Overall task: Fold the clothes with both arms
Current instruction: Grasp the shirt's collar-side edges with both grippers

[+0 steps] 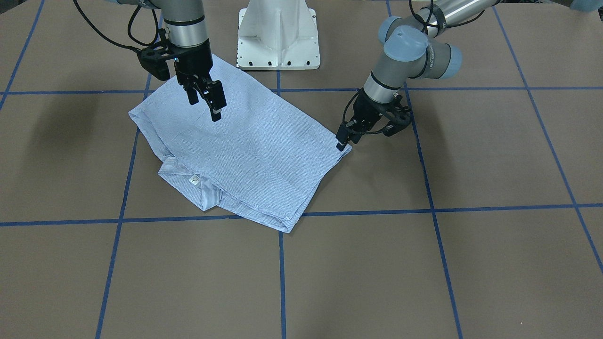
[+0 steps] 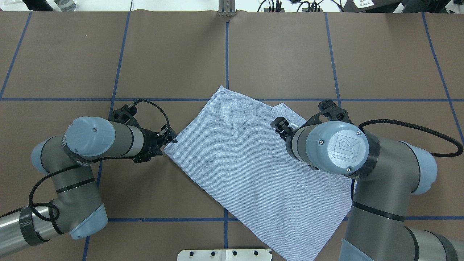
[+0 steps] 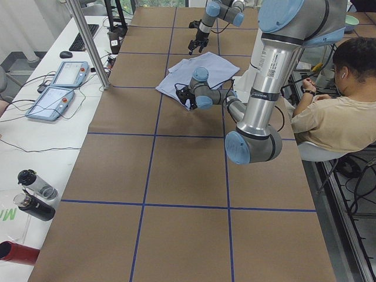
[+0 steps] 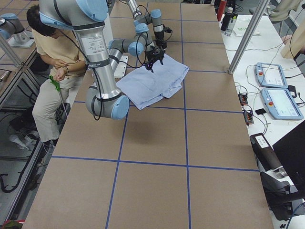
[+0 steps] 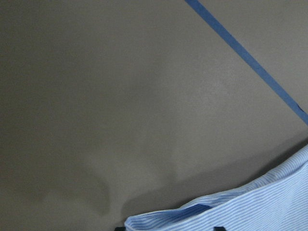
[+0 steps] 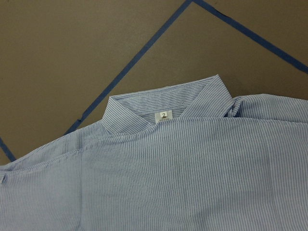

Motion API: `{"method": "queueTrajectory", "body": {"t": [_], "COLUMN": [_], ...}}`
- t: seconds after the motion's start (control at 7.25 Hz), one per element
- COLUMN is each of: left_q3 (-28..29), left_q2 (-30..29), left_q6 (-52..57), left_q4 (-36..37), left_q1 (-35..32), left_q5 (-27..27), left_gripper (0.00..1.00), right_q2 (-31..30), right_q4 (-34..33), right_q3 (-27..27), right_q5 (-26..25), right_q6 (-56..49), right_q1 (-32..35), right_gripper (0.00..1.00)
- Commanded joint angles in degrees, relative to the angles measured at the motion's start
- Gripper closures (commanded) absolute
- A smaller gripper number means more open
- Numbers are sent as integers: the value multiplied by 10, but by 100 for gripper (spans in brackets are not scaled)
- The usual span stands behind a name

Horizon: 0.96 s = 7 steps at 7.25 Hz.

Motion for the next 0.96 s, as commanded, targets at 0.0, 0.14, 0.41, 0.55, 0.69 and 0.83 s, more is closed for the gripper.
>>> {"method": "queueTrajectory", "body": {"t": [0.0, 0.14, 0.41, 0.55, 0.69, 0.83], "left_q3": [1, 2, 3, 8, 8, 9], "left_q2": [-2, -3, -3, -2, -2, -1], "left_q6": [0, 0, 0, 0, 1, 0], "left_q4": [0, 1, 0, 0, 1, 2], "left_q1": [6, 12, 18, 24, 26, 26], "left_q5": [7, 8, 12, 17, 24, 25], "left_gripper": [39, 39, 41, 42, 48, 61], "right_q2": [0, 1, 1, 0, 0, 1], "right_q4": [1, 1, 1, 1, 1, 1], "right_q3": [-4, -3, -3, -3, -3, -4], "right_q5": [1, 1, 0, 0, 1, 1], "right_q6": [0, 0, 0, 0, 0, 0], "right_q1": [0, 0, 0, 0, 0, 0], "right_gripper": [0, 0, 0, 0, 0, 0]}}
